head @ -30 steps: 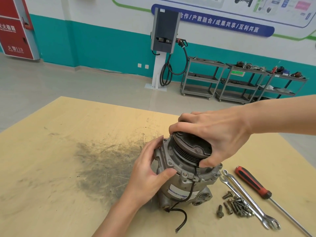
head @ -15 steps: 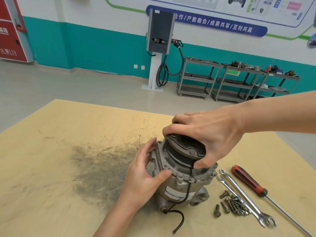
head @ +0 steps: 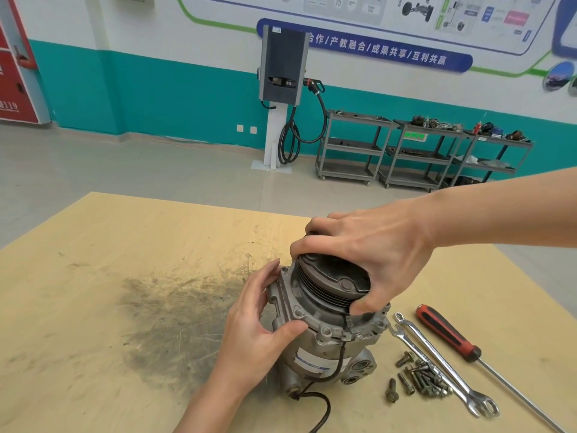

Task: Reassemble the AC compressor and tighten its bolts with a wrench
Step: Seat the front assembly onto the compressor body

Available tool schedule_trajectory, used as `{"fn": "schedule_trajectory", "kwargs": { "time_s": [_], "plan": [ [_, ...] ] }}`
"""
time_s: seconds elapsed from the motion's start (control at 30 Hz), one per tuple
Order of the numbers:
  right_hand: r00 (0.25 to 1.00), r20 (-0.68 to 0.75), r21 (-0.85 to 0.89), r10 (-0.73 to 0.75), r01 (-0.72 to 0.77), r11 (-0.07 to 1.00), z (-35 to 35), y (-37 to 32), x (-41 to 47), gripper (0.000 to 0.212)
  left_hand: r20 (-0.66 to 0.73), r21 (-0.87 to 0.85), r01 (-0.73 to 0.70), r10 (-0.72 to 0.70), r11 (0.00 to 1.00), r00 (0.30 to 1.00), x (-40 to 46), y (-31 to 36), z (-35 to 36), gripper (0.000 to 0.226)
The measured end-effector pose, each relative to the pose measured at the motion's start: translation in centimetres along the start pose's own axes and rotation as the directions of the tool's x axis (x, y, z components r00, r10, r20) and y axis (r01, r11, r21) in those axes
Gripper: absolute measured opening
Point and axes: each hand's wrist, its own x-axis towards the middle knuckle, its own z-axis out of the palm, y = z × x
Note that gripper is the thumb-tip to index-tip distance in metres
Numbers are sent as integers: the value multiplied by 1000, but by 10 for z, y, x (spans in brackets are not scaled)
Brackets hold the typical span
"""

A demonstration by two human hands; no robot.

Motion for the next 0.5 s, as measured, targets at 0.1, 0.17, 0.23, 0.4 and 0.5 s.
{"fn": "schedule_trajectory", "kwargs": {
  "time_s": [0.1, 0.17, 0.23, 0.4, 0.5],
  "plan": [
    [1000, 1, 7, 8, -8, 1000, 0, -1, 1, 83, -5, -13, 5, -5, 1000, 1000, -1, -1, 0, 71],
    [1000, 0, 9, 13, -13, 1000, 0, -2, 1, 83, -6, -17, 5, -5, 1000, 1000, 0, -2, 0, 69],
    [1000, 3, 9, 20, -20, 1000, -1, -2, 1, 83, -6, -15, 1, -1, 1000, 1000, 0, -2, 0, 67],
    [999, -12, 9, 29, -29, 1000, 0, -4, 0, 81, -3, -2, -6, 6, 1000, 1000, 2, -3, 0, 64],
    [999, -21, 8, 37, -37, 999, 1, -4, 1, 81, -13, -9, -2, 2, 1000, 1000, 3, -3, 0, 64]
  ]
}}
